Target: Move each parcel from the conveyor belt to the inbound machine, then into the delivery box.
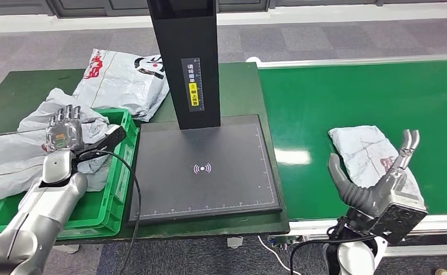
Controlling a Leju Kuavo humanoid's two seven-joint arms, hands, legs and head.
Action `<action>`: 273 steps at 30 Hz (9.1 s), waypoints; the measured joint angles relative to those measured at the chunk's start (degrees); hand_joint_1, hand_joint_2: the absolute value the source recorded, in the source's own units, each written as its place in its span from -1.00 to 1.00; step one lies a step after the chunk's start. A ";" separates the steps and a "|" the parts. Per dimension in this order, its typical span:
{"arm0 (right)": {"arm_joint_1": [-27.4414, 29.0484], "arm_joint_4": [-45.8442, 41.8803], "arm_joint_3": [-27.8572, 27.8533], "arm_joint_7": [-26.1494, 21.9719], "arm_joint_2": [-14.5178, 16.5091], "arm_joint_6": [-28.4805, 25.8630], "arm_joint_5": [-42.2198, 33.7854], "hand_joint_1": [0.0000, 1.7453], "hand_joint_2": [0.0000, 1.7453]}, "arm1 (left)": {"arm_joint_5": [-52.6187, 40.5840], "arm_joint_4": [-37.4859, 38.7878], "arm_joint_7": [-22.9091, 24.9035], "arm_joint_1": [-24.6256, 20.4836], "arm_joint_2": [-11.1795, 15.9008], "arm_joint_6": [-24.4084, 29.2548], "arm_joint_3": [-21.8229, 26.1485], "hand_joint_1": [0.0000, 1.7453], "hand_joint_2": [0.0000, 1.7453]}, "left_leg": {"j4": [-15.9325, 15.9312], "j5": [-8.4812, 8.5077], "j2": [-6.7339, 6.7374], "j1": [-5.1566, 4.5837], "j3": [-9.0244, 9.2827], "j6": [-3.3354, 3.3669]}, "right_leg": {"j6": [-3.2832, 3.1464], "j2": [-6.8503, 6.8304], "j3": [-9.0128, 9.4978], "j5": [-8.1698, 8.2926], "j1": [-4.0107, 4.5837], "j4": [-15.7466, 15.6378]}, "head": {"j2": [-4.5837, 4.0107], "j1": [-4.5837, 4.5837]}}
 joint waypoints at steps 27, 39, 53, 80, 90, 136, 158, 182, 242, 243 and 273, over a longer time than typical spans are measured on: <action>1.13 0.68 -0.35 -0.89 -1.53 -0.97 -2.57 -1.00 1.00 | 80.89 -21.52 -20.03 2.19 -1.21 -39.19 24.18 -1.00 -1.00 | 0.01 -0.03 0.02 0.02 -0.23 0.02 | -0.02 0.04 -0.22 0.01 0.02 0.00 | 0.00 0.00; 1.31 0.68 -0.35 -0.92 -1.84 -0.99 -2.57 -1.00 1.00 | 81.18 -24.87 -19.95 3.18 -1.21 -39.19 24.18 -1.00 -1.00 | 0.01 -0.02 0.02 0.01 -0.23 0.02 | -0.01 0.04 -0.22 0.01 0.02 0.00 | 0.00 0.00; 1.96 0.66 -0.35 -0.37 -2.19 -1.06 -2.64 -1.00 1.00 | 87.74 -26.63 -18.15 4.33 -0.85 -41.01 23.42 -1.00 -1.00 | 0.01 -0.03 0.02 0.01 -0.24 0.02 | -0.02 0.04 -0.22 0.01 0.02 0.00 | 0.00 0.00; -46.68 77.76 -2.62 29.55 -33.20 29.91 53.68 -1.00 1.00 | 74.24 -75.27 -34.02 35.97 -9.80 -8.44 0.55 -1.00 1.00 | 0.46 0.00 -0.37 -0.16 -0.84 0.92 | 0.91 -0.32 -0.34 0.26 -0.29 -0.15 | 0.00 -0.20; -44.31 81.88 -2.80 18.61 -33.70 35.94 48.23 -1.00 1.00 | 75.35 -75.68 -34.75 36.62 -9.84 -10.36 0.55 -1.00 1.00 | 0.47 0.00 -0.38 -0.16 -0.82 0.93 | 0.91 -0.34 -0.34 0.26 -0.29 -0.15 | 0.00 -0.20; -34.98 83.02 -4.76 0.18 -32.80 52.53 37.53 1.00 1.00 | 81.41 -74.79 -33.80 36.27 -8.83 -19.85 0.56 -1.00 1.00 | 0.49 -0.08 -0.40 -0.15 -0.64 0.93 | 0.94 -0.38 -0.07 0.18 -0.28 -0.20 | 0.00 -0.20; -17.71 28.91 -16.72 3.31 -11.25 35.18 -5.92 1.00 1.00 | 77.44 -80.26 -34.49 43.63 -10.58 -16.05 3.45 -1.00 1.00 | 0.39 -0.11 -0.69 -0.02 -0.85 0.78 | 0.74 -0.69 -0.27 -0.03 -0.17 -0.15 | 0.00 -0.22; -18.49 19.31 6.52 9.12 -6.29 25.65 5.97 1.00 1.00 | 76.82 -78.96 -33.67 41.29 -12.08 -13.91 4.36 -1.00 1.00 | 0.38 -0.05 -0.34 -0.01 -0.77 0.72 | 0.67 -0.34 -0.30 0.05 -0.18 -0.08 | 0.00 -0.22; -42.59 79.12 29.65 13.38 7.67 36.70 -7.91 -1.00 1.00 | 79.23 -66.17 -30.75 26.42 -13.66 -14.13 -0.17 -1.00 1.00 | 0.39 0.08 -0.14 0.11 -0.83 0.52 | 0.51 -0.12 -0.52 0.20 -0.04 -0.05 | 0.00 -0.22; -42.59 79.13 29.66 13.38 7.67 36.72 -7.91 -1.00 1.00 | 79.23 -66.02 -30.76 26.37 -13.66 -14.14 -0.17 -1.00 1.00 | 0.39 0.08 -0.14 0.11 -0.83 0.52 | 0.51 -0.12 -0.52 0.20 -0.04 -0.05 | 0.00 -0.22; -34.34 47.90 28.00 7.61 0.70 33.62 -12.80 -1.00 -1.00 | 76.56 -67.19 -32.32 29.64 -13.06 -12.01 0.19 -1.00 1.00 | 0.39 0.00 -0.15 0.11 -0.86 0.52 | 0.50 -0.11 -0.54 0.19 -0.04 -0.05 | 0.00 -0.22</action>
